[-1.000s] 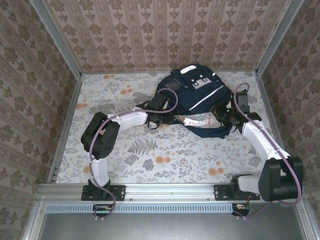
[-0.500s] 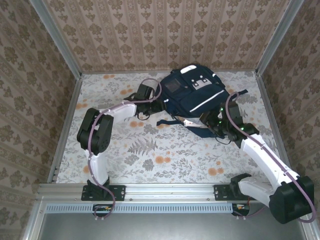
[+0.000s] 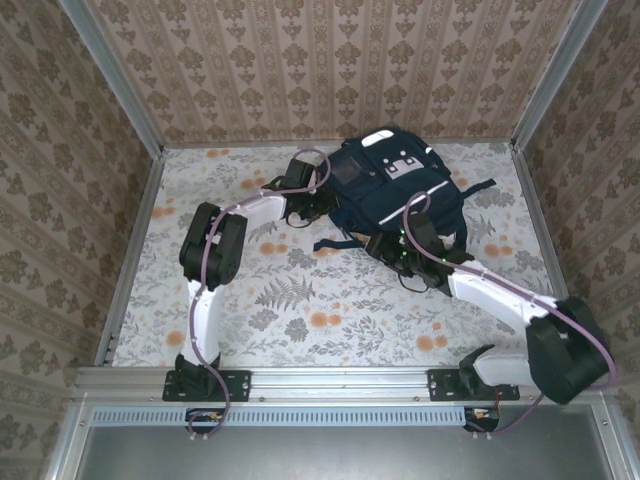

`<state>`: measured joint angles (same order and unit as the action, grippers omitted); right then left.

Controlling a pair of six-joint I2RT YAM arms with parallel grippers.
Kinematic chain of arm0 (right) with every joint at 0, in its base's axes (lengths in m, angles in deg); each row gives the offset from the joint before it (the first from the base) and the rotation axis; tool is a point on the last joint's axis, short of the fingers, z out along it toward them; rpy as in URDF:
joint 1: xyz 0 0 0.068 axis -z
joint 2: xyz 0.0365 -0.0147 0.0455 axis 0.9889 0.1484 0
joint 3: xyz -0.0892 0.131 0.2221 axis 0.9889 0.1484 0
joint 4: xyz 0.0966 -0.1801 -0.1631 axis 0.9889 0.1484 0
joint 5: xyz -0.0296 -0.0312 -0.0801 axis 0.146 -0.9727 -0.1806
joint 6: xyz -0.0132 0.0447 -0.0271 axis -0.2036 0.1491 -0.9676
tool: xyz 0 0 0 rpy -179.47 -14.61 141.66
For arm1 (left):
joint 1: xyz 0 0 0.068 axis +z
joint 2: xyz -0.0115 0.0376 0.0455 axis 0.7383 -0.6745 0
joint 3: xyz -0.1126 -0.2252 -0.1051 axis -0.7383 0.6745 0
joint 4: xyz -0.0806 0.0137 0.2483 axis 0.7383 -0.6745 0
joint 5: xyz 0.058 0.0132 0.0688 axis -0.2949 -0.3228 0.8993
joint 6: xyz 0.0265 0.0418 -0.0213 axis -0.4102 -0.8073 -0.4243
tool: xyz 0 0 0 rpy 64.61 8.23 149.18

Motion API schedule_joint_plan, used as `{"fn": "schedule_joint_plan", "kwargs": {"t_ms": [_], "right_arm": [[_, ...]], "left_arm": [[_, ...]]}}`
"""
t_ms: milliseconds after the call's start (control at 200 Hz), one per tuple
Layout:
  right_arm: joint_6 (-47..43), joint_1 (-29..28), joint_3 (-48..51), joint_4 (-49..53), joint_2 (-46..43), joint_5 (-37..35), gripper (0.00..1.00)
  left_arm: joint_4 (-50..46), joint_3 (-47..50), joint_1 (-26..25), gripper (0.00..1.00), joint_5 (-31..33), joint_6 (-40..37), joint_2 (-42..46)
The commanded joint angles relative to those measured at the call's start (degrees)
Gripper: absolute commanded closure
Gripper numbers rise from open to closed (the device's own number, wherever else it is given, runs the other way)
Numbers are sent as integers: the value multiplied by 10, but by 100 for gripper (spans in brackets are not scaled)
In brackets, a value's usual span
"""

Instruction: Pack the student bag

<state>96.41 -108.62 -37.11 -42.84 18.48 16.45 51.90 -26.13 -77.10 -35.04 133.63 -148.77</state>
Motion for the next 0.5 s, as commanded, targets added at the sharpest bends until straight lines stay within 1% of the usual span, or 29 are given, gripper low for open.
{"fn": "schedule_joint_plan", "kwargs": {"t_ms": [0, 30, 250, 495], "right_arm": [[0, -2, -36, -63, 63, -11, 38], [-4, -2, -45, -60, 78, -13, 37], [-37, 3, -101, -61, 138, -43, 35], [-37, 29, -138, -56, 195, -17, 35]], "left_arm": [[8, -4, 3, 94, 3, 11, -5], [10, 3, 2, 100, 8, 13, 1], [39, 86, 1, 100, 38, 24, 71], [56, 179, -19, 100, 56, 42, 153]]}}
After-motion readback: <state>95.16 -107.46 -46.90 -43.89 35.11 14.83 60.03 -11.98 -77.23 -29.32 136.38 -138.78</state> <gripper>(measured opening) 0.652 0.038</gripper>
